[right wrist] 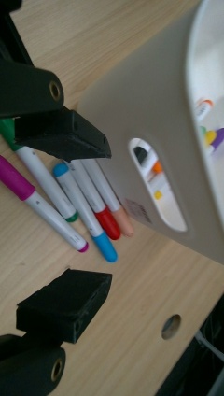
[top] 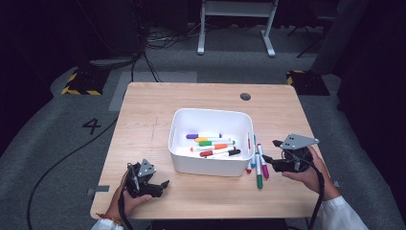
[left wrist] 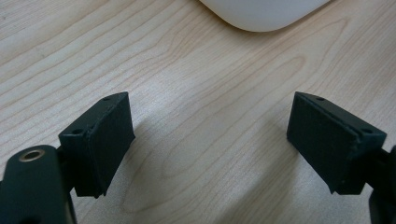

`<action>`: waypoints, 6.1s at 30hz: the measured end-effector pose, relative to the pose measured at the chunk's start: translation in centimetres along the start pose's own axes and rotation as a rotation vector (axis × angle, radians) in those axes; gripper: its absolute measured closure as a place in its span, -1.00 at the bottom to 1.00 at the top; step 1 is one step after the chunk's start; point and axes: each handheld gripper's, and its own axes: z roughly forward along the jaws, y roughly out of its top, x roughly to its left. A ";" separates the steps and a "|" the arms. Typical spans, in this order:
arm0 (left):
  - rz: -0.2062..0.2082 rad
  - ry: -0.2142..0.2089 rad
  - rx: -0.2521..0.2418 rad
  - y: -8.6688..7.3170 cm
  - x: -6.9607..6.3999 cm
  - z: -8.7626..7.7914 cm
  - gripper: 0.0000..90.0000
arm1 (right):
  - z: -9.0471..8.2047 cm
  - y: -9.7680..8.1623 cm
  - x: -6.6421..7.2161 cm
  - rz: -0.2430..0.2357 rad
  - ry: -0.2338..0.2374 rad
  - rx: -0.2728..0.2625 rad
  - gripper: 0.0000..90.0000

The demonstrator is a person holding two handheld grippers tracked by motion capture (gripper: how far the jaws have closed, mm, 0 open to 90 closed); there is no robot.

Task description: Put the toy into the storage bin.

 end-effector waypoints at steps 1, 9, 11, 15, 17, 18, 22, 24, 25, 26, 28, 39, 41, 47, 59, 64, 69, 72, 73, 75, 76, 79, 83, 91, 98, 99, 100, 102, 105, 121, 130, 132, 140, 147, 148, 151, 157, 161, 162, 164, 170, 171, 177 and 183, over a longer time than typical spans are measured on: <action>0.000 0.000 0.000 0.0 0.0 0.0 -0.67 | 0.0 0.0 0.0 0.000 0.000 0.000 -0.25; 0.000 0.000 0.000 0.0 0.0 0.0 -0.67 | 2.5 -3.1 0.4 0.044 -0.003 0.059 -0.25; -0.001 0.000 0.000 0.0 0.0 0.0 -0.67 | 2.7 -3.4 0.4 0.055 -0.005 0.063 -0.25; -0.001 0.001 0.000 0.0 0.0 0.0 -0.67 | 3.3 -4.5 0.4 0.081 -0.015 0.061 -0.24; -0.001 0.001 0.000 0.0 0.0 0.0 -0.67 | 3.5 -4.6 0.4 0.079 -0.013 0.071 -0.24; 0.000 0.003 -0.002 0.0 0.0 0.0 -0.67 | 3.6 -4.8 0.4 0.078 -0.010 0.077 -0.24; 0.003 0.002 0.000 0.0 0.0 0.0 -0.67 | 3.9 -5.2 0.5 0.096 0.010 0.086 -0.24; -0.002 -0.002 0.001 0.0 -0.1 0.0 -0.67 | 4.2 -5.5 0.3 0.122 0.004 0.092 -0.24; -0.002 -0.002 0.001 0.0 -0.1 0.0 -0.67 | 4.3 -5.7 0.3 0.139 -0.004 0.090 -0.22; -0.003 -0.001 0.001 -0.1 -0.1 0.0 -0.67 | 4.3 -5.7 0.3 0.139 -0.004 0.090 -0.22; -0.003 0.002 0.000 -0.1 -0.1 -0.1 -0.67 | 4.6 -5.9 -0.1 0.176 0.012 0.093 -0.16; -0.001 0.000 0.001 -0.1 -0.1 -0.1 -0.67 | 5.2 -7.5 -0.9 0.228 0.011 0.151 0.21; 0.000 0.000 0.001 -0.1 -0.1 -0.1 -0.67 | 5.1 -7.8 -1.3 0.252 0.013 0.140 0.35; -0.002 0.001 0.000 -0.1 -0.1 0.0 -0.67 | 5.0 -7.9 -2.0 0.260 -0.028 0.146 0.64; -0.002 0.000 0.000 -0.1 -0.1 0.0 -0.67 | 4.7 -8.4 -3.3 0.266 -0.104 0.124 0.65; -0.002 0.000 0.001 0.0 -0.1 0.0 -0.67 | 3.9 -8.1 -3.7 0.263 -0.109 0.076 0.65; 0.001 -0.004 0.002 0.0 -0.1 0.0 -0.67 | 2.6 -7.3 -4.2 0.264 -0.105 0.013 0.66; 0.003 -0.001 0.002 0.0 -0.1 0.0 -0.67 | 2.1 -6.7 -4.5 0.258 -0.103 -0.011 0.66; 0.003 -0.002 0.001 0.0 -0.1 0.0 -0.67 | 1.8 -6.0 -4.7 0.268 -0.081 -0.043 0.66; 0.005 -0.002 0.002 0.0 0.0 0.0 -0.67 | 1.7 -5.7 -4.9 0.264 -0.075 -0.051 0.66; 0.003 -0.002 0.001 0.0 -0.1 0.0 -0.68 | 1.6 -5.3 -4.9 0.255 -0.075 -0.056 0.66; 0.002 -0.002 0.001 0.0 -0.1 0.0 -0.68 | 1.0 -3.4 -5.1 0.227 -0.054 -0.094 0.66; 0.003 -0.002 0.001 0.0 -0.1 0.0 -0.68 | 0.4 -1.8 -5.2 0.210 -0.038 -0.125 0.66; 0.003 -0.002 0.001 0.0 -0.1 0.0 -0.68 | -0.4 2.5 -4.8 0.140 0.007 -0.174 0.66; 0.003 -0.002 0.001 0.0 -0.1 0.0 -0.68 | 0.7 6.0 -3.2 0.070 0.077 -0.182 0.66; 0.003 -0.002 0.001 0.0 -0.1 0.0 -0.68 | 1.0 6.4 -3.0 0.062 0.085 -0.177 0.66; 0.003 -0.002 0.001 0.0 -0.1 0.0 -0.68 | 1.5 6.9 -2.7 0.050 0.098 -0.174 0.66; 0.003 -0.002 0.001 0.0 -0.1 0.0 -0.68 | 2.0 7.6 -2.2 0.032 0.109 -0.162 0.66; 0.003 -0.002 0.001 0.0 -0.1 0.0 -0.68 | 2.9 8.6 -1.3 0.021 0.141 -0.153 0.66; 0.005 -0.002 0.002 0.0 0.0 0.0 -0.67 | 7.7 10.4 2.5 -0.129 0.326 0.009 0.65; 0.005 -0.002 0.002 0.0 0.0 0.0 -0.67 | 8.0 10.2 3.0 -0.189 0.417 0.080 0.64; 0.005 -0.002 0.002 0.0 0.0 0.0 -0.67 | 7.9 10.1 2.9 -0.185 0.417 0.066 0.63; 0.005 -0.003 0.000 0.0 -0.1 0.0 -0.67 | 5.8 10.0 2.3 -0.151 0.335 -0.014 0.18; 0.004 -0.003 -0.001 0.0 -0.1 0.0 -0.67 | 1.0 7.4 -0.9 -0.053 0.134 -0.089 0.03; 0.004 -0.003 0.000 0.0 -0.1 0.0 -0.67 | 0.3 6.4 -1.7 -0.033 0.102 -0.096 0.03; 0.004 -0.003 0.001 0.0 -0.1 0.0 -0.67 | -1.2 2.9 -3.6 0.017 0.022 -0.059 0.02; 0.003 -0.004 0.001 0.0 -0.1 0.0 -0.67 | -1.5 -4.4 -5.9 0.143 -0.057 0.037 0.01; 0.003 -0.004 0.000 0.0 -0.1 0.0 -0.68 | -1.5 -8.7 -6.8 0.219 -0.084 0.089 0.01; 0.000 -0.003 -0.001 0.0 -0.1 0.0 -0.68 | -1.5 -9.9 -6.9 0.249 -0.085 0.093 0.01; 0.000 -0.003 -0.001 0.0 -0.1 0.0 -0.68 | -1.6 -11.6 -7.2 0.285 -0.083 0.109 0.01; 0.000 -0.003 -0.001 0.0 -0.1 0.0 -0.68 | -1.8 -14.2 -6.8 0.322 -0.079 0.143 0.01; 0.000 -0.003 -0.001 0.0 -0.1 0.0 -0.68 | -1.8 -14.6 -6.7 0.325 -0.075 0.152 0.00; -0.001 -0.001 -0.001 0.0 -0.1 0.0 -0.68 | -2.1 -15.9 -6.4 0.352 -0.080 0.129 0.17; -0.001 -0.001 -0.001 0.0 -0.1 0.0 -0.68 | -2.6 -16.4 -5.9 0.362 -0.098 0.103 0.56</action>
